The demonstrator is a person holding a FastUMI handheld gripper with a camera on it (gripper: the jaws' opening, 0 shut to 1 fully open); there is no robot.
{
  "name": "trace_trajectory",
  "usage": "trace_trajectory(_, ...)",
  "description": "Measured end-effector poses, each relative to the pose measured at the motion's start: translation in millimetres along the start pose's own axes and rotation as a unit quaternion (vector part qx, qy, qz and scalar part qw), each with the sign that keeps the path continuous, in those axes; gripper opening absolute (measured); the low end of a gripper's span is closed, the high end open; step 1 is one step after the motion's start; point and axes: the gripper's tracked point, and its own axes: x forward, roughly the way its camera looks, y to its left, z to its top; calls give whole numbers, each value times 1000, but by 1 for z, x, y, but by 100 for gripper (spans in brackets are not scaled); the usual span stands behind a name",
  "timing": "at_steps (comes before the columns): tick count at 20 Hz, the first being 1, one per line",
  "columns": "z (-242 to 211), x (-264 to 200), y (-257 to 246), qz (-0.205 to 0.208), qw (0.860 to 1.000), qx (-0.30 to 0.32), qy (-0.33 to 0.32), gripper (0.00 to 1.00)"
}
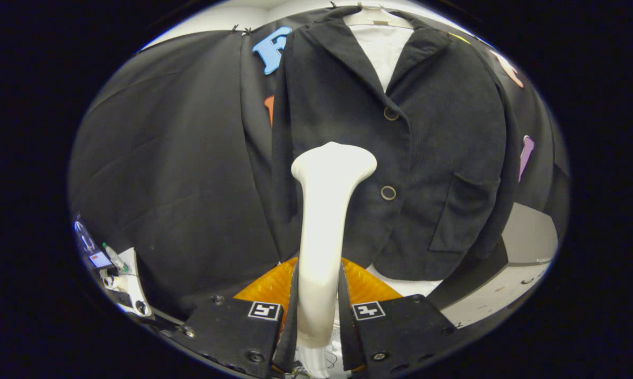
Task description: Iron the clothes twice with a garment steamer, once on the left side and once on the right side.
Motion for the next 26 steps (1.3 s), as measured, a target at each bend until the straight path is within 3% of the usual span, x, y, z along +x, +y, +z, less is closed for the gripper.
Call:
trace_trajectory(15, -58, 31, 0, -7, 996, -3, 90, 37)
trace_trajectory(26, -86, 37, -2, -2, 994, -2, 111, 36)
